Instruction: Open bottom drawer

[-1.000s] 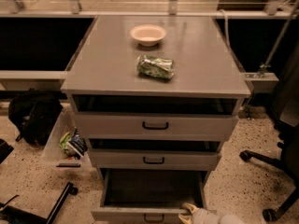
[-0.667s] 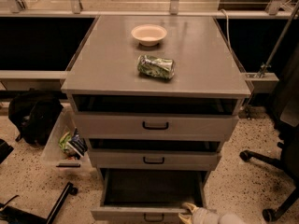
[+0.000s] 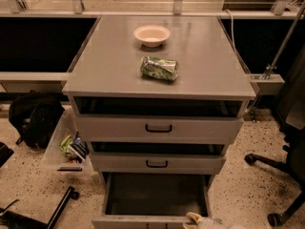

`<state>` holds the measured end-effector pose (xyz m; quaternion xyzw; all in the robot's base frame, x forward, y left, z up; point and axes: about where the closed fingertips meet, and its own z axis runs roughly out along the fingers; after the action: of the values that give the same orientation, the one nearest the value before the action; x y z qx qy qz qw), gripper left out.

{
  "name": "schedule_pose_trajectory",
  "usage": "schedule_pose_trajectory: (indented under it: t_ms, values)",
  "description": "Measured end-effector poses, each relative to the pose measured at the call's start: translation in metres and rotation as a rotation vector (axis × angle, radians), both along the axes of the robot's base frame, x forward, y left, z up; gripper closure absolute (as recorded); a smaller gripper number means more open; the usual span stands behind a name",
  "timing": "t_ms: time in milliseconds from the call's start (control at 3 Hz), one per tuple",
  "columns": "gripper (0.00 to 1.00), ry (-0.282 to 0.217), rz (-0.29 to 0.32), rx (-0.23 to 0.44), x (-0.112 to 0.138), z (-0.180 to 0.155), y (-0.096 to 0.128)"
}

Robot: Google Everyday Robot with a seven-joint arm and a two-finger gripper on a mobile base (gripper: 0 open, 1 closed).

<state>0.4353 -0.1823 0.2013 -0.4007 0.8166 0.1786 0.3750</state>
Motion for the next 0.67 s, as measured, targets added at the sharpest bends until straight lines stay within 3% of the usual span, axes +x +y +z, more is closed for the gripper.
schedule_pose_trajectory:
  t_ms: [333,667]
  values:
    - [1.0,0.004,0.045,0.026,-0.0221,-0.0022,0.0169]
    - [1.0,0.004,0.045,0.026,-0.0222,0.0016,0.0152]
